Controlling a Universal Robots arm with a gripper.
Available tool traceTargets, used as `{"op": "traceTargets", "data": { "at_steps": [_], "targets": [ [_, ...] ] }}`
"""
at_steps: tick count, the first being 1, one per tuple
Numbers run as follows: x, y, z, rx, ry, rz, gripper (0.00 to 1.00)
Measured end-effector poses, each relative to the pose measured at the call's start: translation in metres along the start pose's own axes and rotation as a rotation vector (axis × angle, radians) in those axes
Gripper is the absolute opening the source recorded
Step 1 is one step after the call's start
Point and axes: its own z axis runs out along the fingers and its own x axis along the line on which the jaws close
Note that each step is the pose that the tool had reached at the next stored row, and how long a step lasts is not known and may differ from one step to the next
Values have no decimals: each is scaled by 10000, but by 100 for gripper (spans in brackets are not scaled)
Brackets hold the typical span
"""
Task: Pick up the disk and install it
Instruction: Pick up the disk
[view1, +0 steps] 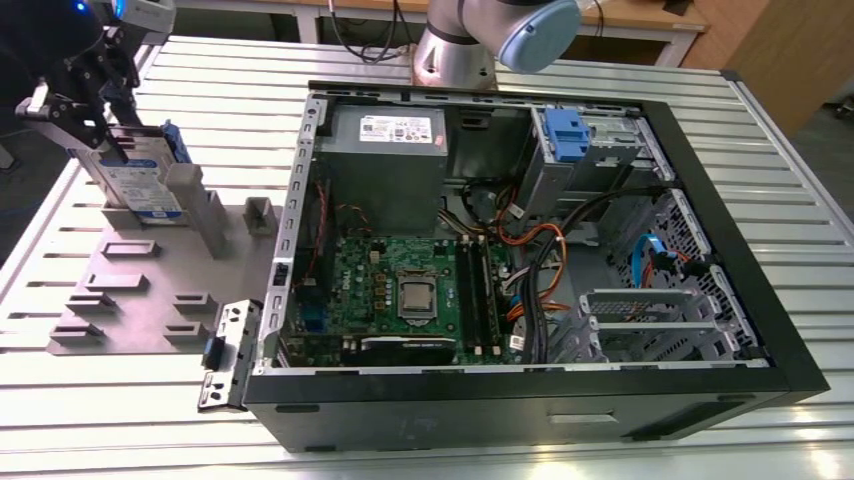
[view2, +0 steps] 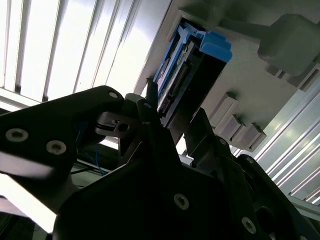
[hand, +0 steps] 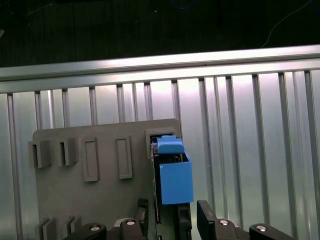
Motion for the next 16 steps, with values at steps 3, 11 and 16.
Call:
{"op": "traceTargets", "data": {
  "at_steps": [3,11,16],
  "targets": [
    [0,0,1,0,0,0,45],
    [0,0,4,0,-3,0,45],
    [-10,1,4,0,-22,1,45]
  ]
}}
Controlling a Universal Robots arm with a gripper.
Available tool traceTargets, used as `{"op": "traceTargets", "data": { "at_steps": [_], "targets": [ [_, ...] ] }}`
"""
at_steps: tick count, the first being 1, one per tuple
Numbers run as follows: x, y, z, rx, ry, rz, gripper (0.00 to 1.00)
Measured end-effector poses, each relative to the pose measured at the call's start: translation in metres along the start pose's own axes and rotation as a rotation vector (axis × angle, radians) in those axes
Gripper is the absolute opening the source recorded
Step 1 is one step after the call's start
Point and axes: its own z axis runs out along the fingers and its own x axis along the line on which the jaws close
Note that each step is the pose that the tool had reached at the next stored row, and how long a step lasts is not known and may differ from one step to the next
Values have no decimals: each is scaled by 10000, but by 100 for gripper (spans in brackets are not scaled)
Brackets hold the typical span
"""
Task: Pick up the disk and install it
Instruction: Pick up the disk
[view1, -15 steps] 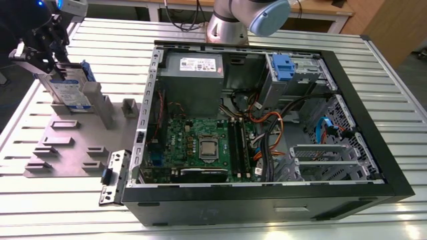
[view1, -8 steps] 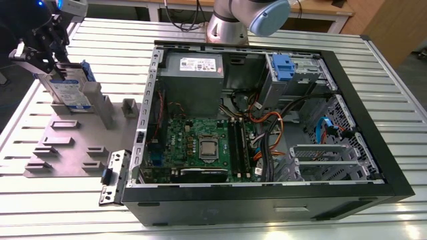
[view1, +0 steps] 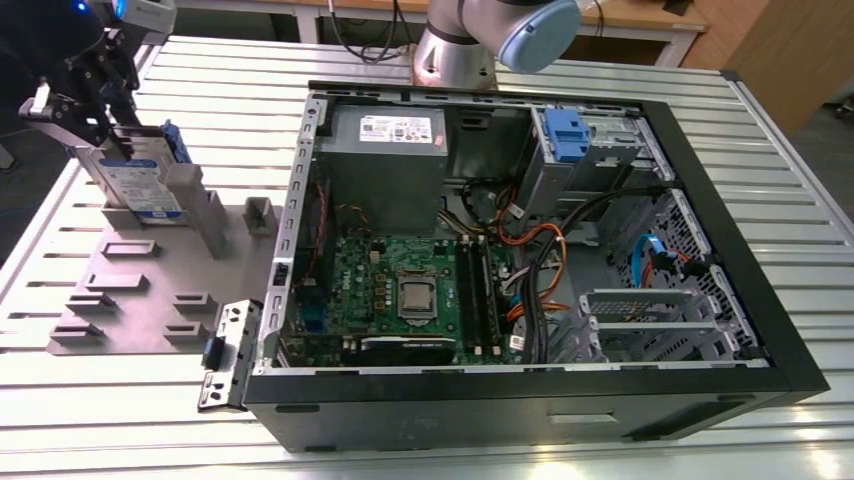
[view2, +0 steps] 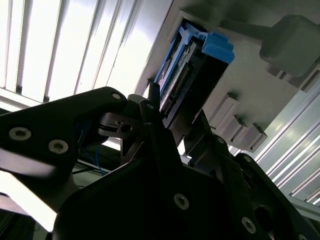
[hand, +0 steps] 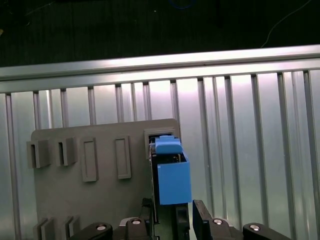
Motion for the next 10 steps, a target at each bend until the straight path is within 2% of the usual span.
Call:
{"op": "traceTargets", "data": {
  "at_steps": [10],
  "targets": [
    [-7,1,0,-8,1,-17,45]
  ]
}}
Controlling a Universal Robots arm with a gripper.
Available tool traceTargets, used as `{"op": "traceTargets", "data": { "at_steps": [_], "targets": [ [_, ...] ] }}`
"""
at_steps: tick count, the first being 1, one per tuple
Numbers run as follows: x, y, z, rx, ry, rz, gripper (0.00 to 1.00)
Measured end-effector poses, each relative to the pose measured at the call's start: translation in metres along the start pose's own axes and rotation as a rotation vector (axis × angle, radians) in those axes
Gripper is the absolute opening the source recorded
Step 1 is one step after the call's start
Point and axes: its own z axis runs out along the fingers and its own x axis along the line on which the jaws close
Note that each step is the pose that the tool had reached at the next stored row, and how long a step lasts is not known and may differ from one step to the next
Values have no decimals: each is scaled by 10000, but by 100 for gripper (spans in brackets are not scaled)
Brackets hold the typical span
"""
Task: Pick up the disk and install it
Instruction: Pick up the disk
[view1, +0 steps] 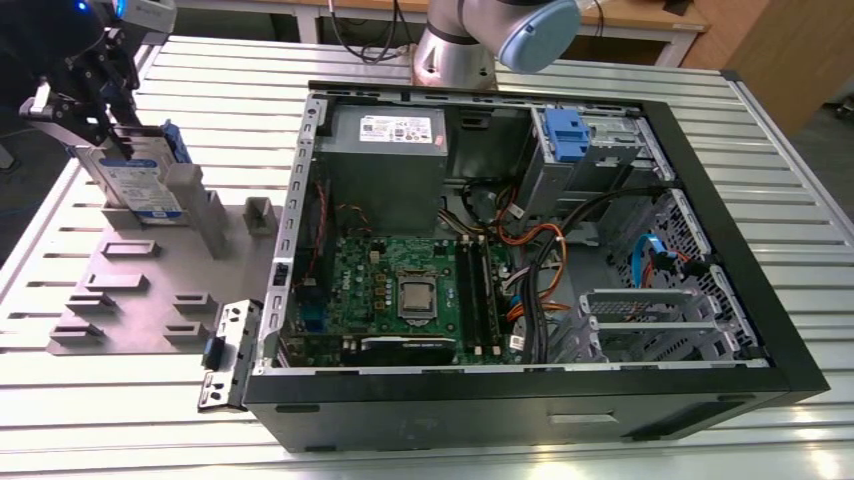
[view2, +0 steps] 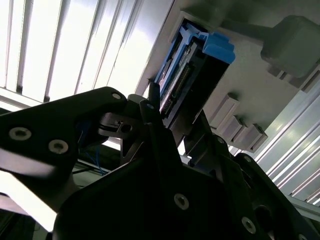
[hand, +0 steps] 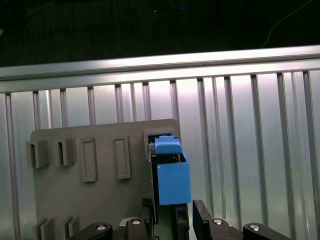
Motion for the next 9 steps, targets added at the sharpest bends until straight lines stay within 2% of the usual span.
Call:
{"op": "traceTargets", "data": {
  "at_steps": [5,7,9],
  "targets": [
    [0,0,0,-27,3,1,45],
    [0,0,0,-78,8,3,45],
    [0,-2,0,-81,7,3,45]
  ]
}}
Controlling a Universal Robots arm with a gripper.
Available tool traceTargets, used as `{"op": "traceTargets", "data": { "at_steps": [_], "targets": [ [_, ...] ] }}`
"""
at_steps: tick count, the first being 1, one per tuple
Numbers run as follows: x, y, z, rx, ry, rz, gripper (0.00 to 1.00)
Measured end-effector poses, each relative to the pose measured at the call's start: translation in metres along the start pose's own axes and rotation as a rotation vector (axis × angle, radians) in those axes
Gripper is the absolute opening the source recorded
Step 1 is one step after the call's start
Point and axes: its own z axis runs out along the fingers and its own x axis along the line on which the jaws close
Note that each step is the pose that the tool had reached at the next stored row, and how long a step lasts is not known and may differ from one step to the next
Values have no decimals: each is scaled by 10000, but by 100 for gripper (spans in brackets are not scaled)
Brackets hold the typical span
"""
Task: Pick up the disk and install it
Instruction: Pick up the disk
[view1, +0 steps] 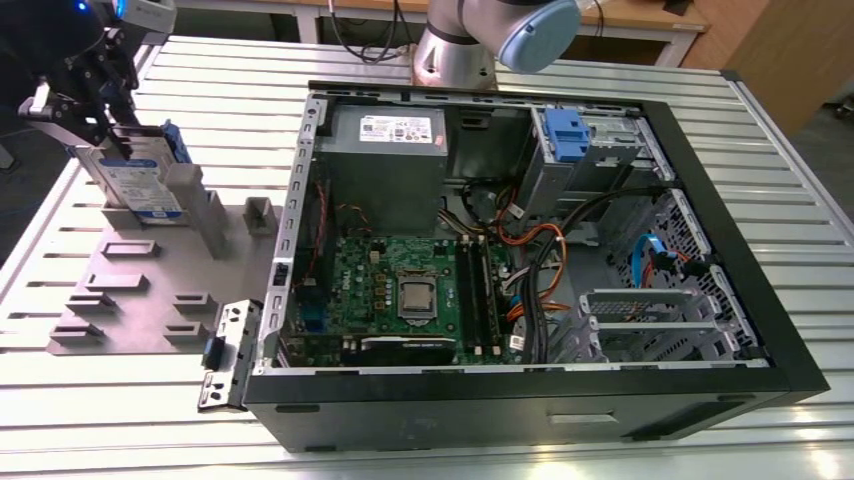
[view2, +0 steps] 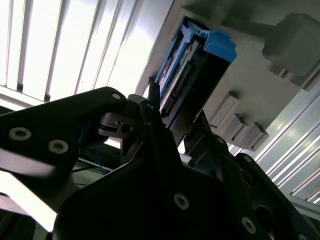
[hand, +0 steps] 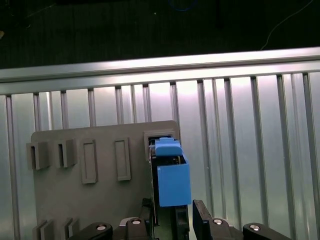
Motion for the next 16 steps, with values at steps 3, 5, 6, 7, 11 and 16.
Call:
{"op": "traceTargets", "data": {
  "at_steps": [3,5,6,7,11,16],
  "targets": [
    [0,-6,0,0,0,-3,45],
    [-1,-13,0,0,0,-2,45],
    [-1,-13,0,0,0,-2,45],
    [-1,-13,0,0,0,-2,45],
    [-1,-13,0,0,0,-3,45],
    [-1,-14,0,-1,2,-2,37]
  ]
}}
